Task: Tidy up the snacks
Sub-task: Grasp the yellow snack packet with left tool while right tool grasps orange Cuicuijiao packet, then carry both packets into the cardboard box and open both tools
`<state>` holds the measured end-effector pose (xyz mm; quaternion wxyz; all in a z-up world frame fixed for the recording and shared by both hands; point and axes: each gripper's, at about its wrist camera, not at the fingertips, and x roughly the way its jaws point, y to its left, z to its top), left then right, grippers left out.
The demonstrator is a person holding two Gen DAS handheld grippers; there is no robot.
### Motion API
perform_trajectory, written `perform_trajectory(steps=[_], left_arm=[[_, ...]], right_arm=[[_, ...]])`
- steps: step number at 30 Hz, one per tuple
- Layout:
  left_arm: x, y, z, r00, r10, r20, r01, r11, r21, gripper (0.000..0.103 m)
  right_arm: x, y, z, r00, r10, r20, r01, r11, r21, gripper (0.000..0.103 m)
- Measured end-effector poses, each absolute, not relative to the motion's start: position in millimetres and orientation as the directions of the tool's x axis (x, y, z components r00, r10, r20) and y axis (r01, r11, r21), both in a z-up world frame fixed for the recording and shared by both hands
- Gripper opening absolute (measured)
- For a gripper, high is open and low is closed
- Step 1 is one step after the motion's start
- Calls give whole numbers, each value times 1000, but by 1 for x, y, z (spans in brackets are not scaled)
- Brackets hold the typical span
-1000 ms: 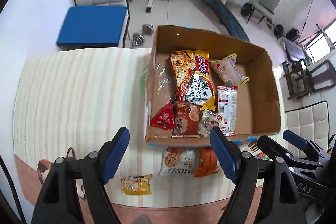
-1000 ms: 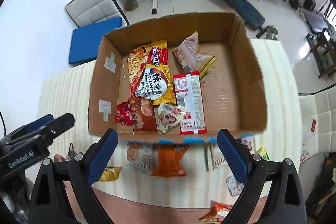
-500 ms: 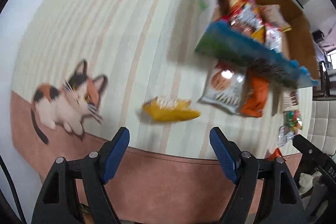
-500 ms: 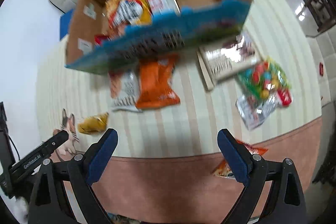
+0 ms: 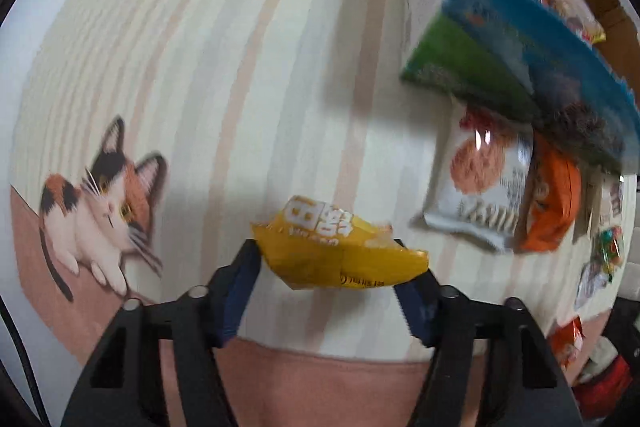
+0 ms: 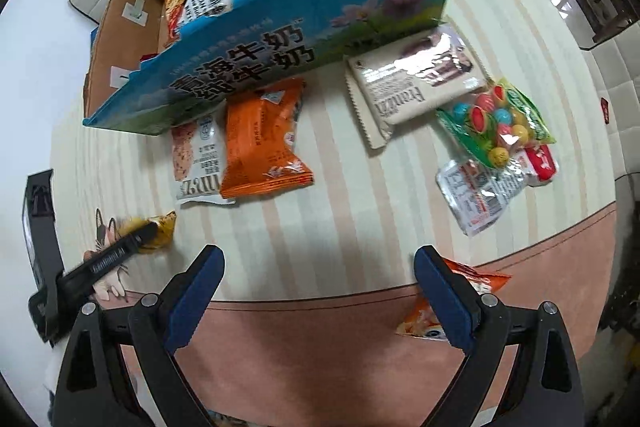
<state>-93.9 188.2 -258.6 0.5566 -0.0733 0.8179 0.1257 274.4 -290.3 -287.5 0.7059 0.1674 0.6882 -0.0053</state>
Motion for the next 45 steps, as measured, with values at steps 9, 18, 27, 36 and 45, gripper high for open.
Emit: perform_trajectory(steps=[9,18,27,36,45], left_arm=[[-103,154,-226,-333,1,-943,-193,979,69,45],[-138,79,-203,-367,-88,-926,-116,992,-48,45],[-143,43,-201,-374,-73,-925,-67,996,-52,45],[-112,42,-172,-320,-90,-943,-82,994,-67,45],[-50,55,-118,-213,-144,-966,-131,984,-118,45]], right_arm=[[243,-357,-298,20,206,-978,388,900,198,98],[216,-361,-345,-112,214,-970,386,909,156,98],[201,-356,-367,-107,169,-980,370,921,119,50],[202,-356,-320,8,255,-967,321,915,244,48],[240,-346,-232,161,397,-904,219,878,425,48]])
